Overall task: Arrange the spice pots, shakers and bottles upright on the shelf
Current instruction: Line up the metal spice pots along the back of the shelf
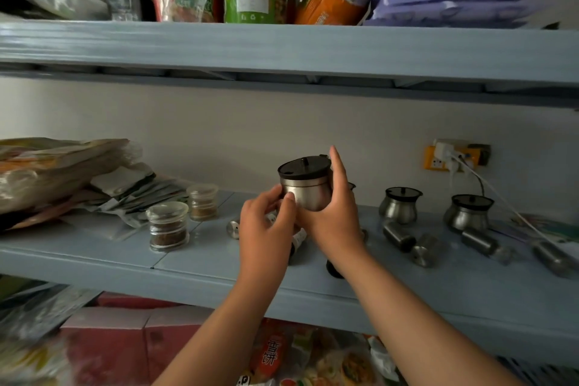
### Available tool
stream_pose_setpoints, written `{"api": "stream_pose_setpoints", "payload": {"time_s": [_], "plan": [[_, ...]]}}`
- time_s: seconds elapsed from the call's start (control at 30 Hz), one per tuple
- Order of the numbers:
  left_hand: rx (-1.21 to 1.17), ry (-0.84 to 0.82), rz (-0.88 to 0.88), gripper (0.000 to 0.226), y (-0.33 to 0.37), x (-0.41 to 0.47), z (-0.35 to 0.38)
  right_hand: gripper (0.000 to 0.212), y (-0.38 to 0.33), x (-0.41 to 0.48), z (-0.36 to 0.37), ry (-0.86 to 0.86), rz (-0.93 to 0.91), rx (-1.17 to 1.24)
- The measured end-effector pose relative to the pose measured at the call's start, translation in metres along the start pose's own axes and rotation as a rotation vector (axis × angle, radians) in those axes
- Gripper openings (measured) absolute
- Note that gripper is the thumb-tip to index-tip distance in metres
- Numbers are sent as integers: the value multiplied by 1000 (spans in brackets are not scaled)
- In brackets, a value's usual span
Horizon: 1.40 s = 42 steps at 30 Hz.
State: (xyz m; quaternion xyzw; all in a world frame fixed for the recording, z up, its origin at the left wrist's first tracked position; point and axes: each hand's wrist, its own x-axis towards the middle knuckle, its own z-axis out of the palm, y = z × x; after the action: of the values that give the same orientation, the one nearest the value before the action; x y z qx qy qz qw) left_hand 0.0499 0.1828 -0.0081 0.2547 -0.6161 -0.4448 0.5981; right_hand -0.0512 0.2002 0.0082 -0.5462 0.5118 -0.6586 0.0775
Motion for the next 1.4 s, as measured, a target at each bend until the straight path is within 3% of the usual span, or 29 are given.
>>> {"api": "stream_pose_setpoints", "payload": {"time_s": [0.2, 0.4, 0.57, 0.7, 0.9, 1.03, 1.23, 1.4], "plan": [[-201, -9, -110, 17, 13, -6, -13, 103, -17, -13, -15, -66, 19, 153], [-429, -269, -310, 32, 16, -8, -17, 93, -33, -20, -28, -135, 3, 292], [-553, -411, -261, 51, 24, -13, -14, 92, -39, -20, -37, -164, 2, 363], [-582, -373, -198, 41, 33, -16, -6, 89, -42, -20, -44, -157, 35, 463], [-712, -162, -182, 50, 43, -24, 8, 68, -49, -23, -43, -78, 33, 428], [-639, 1, -89, 60, 53, -28, 13, 49, -56, -31, -39, -51, 12, 349], [-564, 48, -18, 71, 59, -31, 12, 60, -64, -39, -35, -92, 28, 383], [-569, 2, -17, 59, 58, -35, 8, 60, -63, -37, -33, -73, 48, 470]]}}
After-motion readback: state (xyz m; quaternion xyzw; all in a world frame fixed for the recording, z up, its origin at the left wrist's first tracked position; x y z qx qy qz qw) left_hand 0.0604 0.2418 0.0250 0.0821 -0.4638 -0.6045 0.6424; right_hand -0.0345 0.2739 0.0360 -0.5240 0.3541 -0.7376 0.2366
